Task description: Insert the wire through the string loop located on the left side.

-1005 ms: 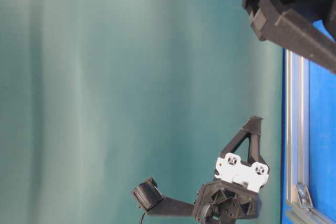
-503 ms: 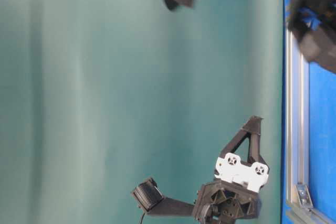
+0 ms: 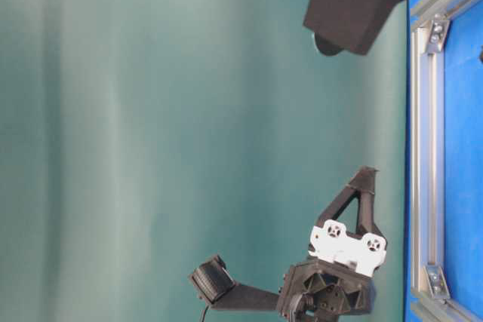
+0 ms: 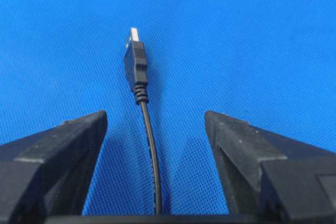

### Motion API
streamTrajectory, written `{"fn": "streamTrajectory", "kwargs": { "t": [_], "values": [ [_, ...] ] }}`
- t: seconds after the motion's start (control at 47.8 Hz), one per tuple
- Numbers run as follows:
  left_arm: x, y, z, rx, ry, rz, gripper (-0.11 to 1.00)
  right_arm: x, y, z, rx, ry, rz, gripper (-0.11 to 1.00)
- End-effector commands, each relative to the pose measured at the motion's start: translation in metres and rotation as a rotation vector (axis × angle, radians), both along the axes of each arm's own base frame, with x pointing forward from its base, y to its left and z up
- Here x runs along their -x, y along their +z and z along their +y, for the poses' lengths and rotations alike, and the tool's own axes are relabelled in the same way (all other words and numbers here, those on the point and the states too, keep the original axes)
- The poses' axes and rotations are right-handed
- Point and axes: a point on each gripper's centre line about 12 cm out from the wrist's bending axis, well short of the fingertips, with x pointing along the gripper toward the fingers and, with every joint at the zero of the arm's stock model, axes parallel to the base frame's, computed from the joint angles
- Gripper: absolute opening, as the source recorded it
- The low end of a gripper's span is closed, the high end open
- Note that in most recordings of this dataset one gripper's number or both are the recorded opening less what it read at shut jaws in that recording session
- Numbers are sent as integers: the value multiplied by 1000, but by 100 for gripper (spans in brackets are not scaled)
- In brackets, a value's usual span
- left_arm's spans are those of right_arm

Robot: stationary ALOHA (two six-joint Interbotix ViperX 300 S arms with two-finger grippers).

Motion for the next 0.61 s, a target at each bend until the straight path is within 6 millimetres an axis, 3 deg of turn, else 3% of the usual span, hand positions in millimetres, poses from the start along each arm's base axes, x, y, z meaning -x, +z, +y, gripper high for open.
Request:
{"fn": "streamTrajectory", "kwargs": {
  "t": [0.0, 0.23, 0.293, 0.419, 0.586],
  "values": [
    [-3, 14, 0, -15, -4, -39, 0, -4, 11, 3, -6, 3, -25, 69],
    [-2, 14, 0, -14, -3, -40, 0, -4, 10, 3, 10, 15, -19, 10],
    [-2, 14, 0, -14, -3, -39, 0, -4, 10, 3, 11, 18, -21, 0],
    [-2, 14, 0, -15, -4, -40, 0, -4, 11, 3, 11, 19, -24, -9],
    [-2, 14, 0, -13, -4, -39, 0, -4, 11, 3, 10, 19, -25, -10]
  ]
}}
